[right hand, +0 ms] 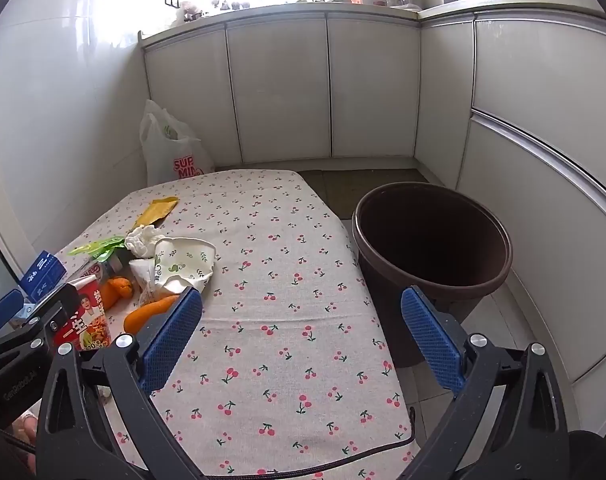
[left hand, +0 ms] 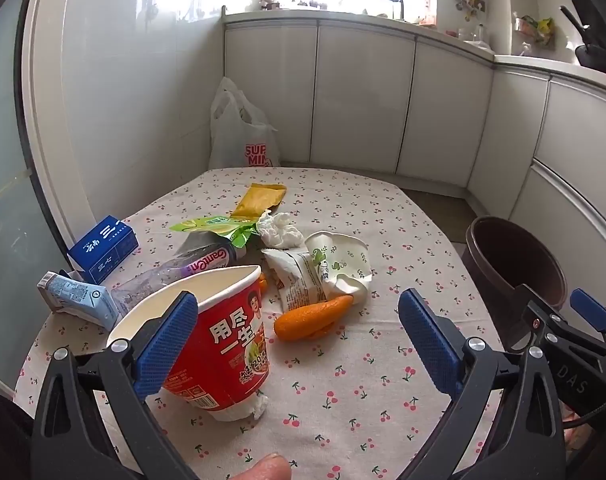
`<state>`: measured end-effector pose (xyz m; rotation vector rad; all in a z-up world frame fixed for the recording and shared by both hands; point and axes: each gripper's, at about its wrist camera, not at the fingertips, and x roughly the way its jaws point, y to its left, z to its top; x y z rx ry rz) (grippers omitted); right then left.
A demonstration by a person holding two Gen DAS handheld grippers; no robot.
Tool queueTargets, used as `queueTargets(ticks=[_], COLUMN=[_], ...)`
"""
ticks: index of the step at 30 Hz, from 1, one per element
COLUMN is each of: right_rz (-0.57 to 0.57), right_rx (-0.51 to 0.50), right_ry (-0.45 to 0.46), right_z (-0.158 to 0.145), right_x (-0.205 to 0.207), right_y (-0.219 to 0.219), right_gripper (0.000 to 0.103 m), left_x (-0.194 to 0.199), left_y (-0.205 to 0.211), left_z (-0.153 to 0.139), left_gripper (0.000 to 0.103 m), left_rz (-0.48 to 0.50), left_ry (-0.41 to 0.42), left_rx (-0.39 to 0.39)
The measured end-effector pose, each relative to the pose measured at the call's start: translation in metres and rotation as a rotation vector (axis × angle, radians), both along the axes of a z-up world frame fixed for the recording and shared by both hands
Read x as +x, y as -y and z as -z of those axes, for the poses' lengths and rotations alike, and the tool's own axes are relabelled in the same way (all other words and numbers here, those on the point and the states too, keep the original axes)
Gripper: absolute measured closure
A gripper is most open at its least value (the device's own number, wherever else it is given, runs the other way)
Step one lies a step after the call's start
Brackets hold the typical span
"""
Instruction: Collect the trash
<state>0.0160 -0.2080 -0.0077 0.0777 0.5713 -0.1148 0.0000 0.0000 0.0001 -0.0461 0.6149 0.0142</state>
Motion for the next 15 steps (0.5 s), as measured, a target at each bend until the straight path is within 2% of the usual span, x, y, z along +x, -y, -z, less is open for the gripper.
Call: queueTargets(ticks=[15], right_rz=[-0.01], right_rx=[0.001], right_ry=[0.003], right_z=[-0.0008], right_x=[-0.003], right_y=[-0.003], right_gripper=[0.007], left_x=[-0.0015], left_y=[0.0007], left_z=[0.0019], left_gripper=[0.006], left_rz=[-0.006], left_ry=[-0.002], left_rx=[0.002])
